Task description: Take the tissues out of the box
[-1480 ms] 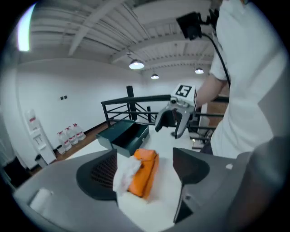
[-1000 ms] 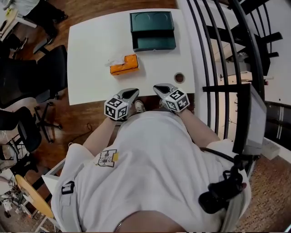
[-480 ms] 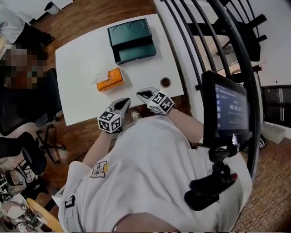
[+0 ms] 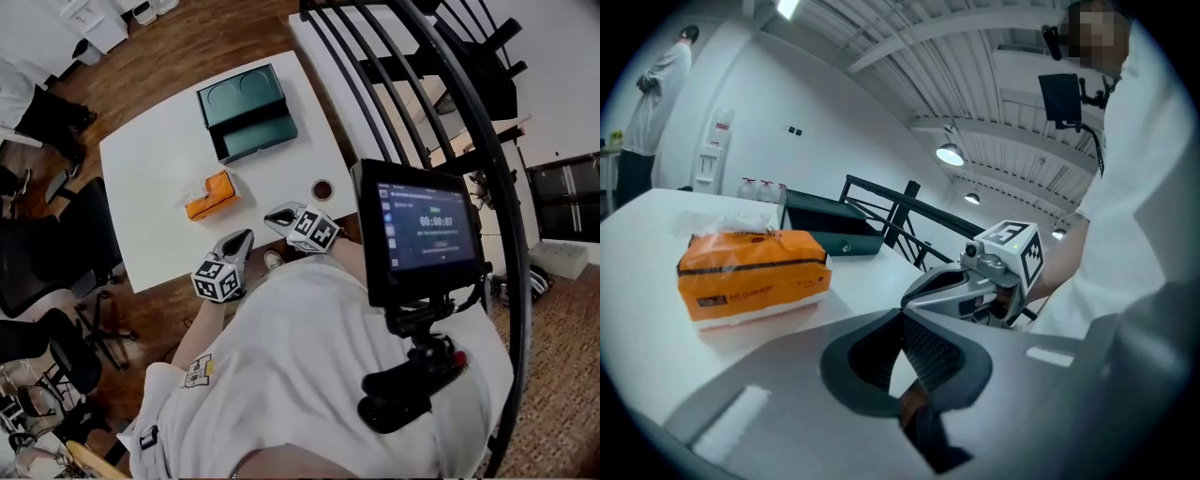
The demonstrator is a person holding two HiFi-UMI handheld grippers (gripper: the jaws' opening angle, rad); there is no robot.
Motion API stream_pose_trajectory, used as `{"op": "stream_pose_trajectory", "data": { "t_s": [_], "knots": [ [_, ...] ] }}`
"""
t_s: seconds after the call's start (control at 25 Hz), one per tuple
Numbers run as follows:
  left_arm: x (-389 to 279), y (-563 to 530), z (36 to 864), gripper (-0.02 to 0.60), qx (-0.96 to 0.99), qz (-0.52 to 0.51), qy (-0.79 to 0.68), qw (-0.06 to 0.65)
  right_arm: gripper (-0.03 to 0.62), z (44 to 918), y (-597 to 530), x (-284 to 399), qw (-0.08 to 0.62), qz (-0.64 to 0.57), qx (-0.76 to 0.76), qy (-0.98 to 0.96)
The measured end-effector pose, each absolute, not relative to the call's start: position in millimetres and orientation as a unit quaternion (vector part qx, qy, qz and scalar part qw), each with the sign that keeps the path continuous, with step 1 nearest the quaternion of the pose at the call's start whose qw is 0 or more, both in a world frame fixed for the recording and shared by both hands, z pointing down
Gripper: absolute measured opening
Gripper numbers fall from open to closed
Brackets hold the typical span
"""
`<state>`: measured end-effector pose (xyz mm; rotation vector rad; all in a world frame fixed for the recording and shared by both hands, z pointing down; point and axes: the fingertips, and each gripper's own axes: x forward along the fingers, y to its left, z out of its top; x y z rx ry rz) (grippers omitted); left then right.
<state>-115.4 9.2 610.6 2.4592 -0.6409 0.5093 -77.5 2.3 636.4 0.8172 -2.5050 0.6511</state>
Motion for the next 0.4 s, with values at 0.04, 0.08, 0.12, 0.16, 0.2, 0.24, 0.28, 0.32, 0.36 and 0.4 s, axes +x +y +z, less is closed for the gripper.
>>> {"op": "stream_pose_trajectory", "data": {
  "t_s": [0.04,0.08,0.12,0.16,0.2,0.24,0.28,0.32,0.36,0.4],
  "knots": [
    [-116.0,9.4,610.5,0.000,0.913,0.189,-0.239,0.271,0.000,636.1,1.9,-77.7,0.212,0.234,0.294,-0.902],
    [-116.7,9.6,610.4,0.000,0.913,0.190,-0.240,0.271,0.000,635.6,1.8,-78.1,0.212,0.234,0.293,-0.902],
    [-117.5,9.9,610.1,0.000,0.913,0.190,-0.241,0.270,0.000,635.2,1.8,-78.7,0.212,0.233,0.293,-0.903],
    [-118.3,10.2,609.7,0.000,0.913,0.189,-0.242,0.270,0.000,635.0,2.1,-79.5,0.211,0.233,0.292,-0.903],
    [-118.6,10.6,609.3,0.000,0.913,0.189,-0.242,0.270,0.000,634.8,2.5,-80.1,0.212,0.233,0.291,-0.904],
    [-118.6,11.0,609.0,0.000,0.913,0.189,-0.243,0.269,0.000,634.6,3.0,-80.3,0.212,0.232,0.290,-0.904],
    [-118.2,11.6,608.8,0.000,0.913,0.189,-0.242,0.269,0.000,634.4,3.7,-80.3,0.212,0.232,0.289,-0.904],
    [-117.6,12.4,608.6,0.000,0.913,0.189,-0.242,0.269,0.000,634.2,4.3,-80.1,0.212,0.232,0.289,-0.904],
    [-117.0,13.2,608.4,0.000,0.913,0.189,-0.241,0.270,0.000,633.9,5.1,-79.9,0.212,0.231,0.289,-0.905],
    [-116.3,14.1,608.1,0.000,0.913,0.189,-0.241,0.270,0.000,633.6,5.8,-79.7,0.212,0.231,0.288,-0.905]
  ]
}}
